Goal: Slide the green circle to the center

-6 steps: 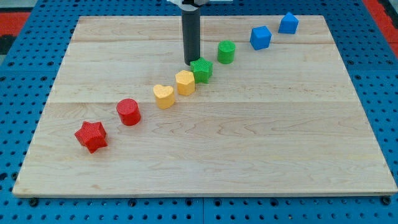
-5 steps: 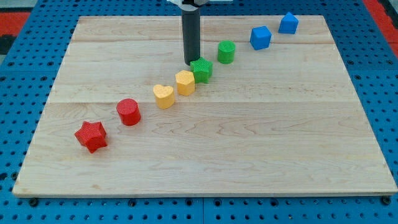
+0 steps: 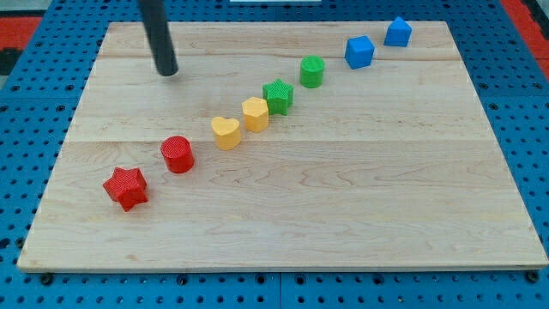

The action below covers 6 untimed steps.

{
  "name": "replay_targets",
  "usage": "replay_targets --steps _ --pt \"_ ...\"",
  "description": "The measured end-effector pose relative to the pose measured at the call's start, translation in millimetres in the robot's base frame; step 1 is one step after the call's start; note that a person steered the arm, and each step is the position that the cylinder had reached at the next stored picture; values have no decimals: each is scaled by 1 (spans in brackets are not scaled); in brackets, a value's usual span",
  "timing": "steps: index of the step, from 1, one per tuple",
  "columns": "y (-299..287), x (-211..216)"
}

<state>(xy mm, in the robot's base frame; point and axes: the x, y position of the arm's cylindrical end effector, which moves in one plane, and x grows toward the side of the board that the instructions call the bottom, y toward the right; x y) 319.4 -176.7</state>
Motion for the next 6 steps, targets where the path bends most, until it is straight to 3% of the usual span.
replay_targets --steps 1,3,4,6 --pt "-6 46" --pt "-33 59" --pt "-5 16" --pt "134 -14"
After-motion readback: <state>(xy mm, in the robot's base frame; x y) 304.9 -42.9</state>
